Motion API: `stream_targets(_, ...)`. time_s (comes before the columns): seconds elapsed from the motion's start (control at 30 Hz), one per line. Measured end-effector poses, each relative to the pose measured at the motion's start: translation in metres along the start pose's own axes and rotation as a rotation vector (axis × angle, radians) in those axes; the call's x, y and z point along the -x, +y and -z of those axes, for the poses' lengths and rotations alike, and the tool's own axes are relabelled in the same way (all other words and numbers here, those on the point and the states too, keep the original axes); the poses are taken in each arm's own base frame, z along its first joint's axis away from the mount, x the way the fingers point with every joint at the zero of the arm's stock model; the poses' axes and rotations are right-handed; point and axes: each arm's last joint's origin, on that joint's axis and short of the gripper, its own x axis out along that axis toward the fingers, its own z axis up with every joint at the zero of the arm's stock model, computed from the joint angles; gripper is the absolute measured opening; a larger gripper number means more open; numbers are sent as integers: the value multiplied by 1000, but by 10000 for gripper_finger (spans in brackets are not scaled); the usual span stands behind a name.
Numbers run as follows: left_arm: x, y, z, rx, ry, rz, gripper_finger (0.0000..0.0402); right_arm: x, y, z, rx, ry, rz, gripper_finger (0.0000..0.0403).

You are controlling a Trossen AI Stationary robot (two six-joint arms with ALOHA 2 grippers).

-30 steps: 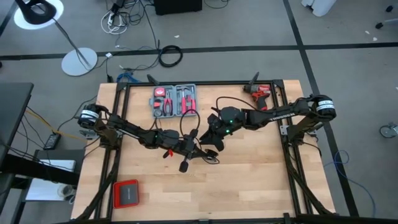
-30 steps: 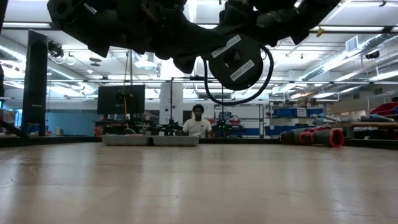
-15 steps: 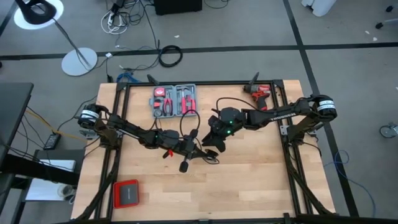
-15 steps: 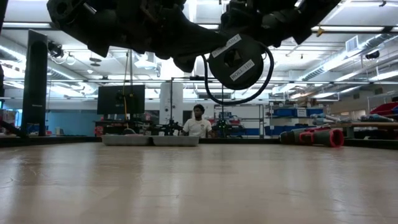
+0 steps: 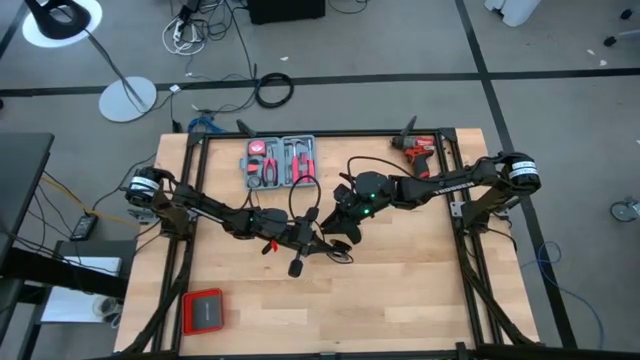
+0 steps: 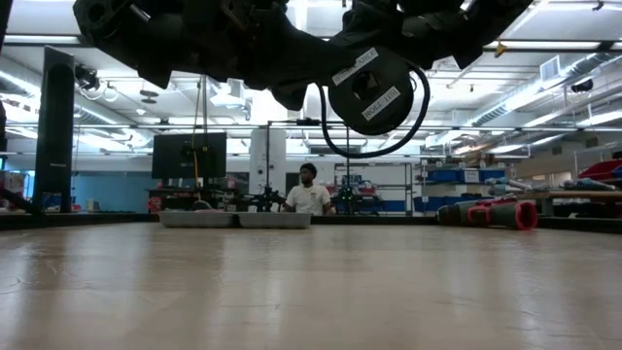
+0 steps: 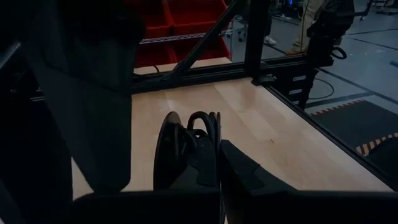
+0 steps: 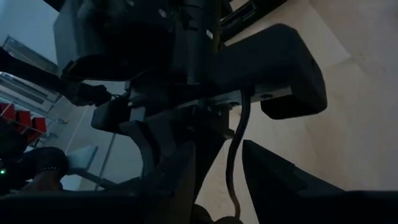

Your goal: Coil cords

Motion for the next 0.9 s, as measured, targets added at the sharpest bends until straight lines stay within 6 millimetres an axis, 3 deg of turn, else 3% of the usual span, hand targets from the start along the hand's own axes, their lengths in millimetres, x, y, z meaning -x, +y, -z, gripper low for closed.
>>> stream_targets(0.9,0,0,-1,-8,-10,-3,1,-1,2,0,26,-52,58,134)
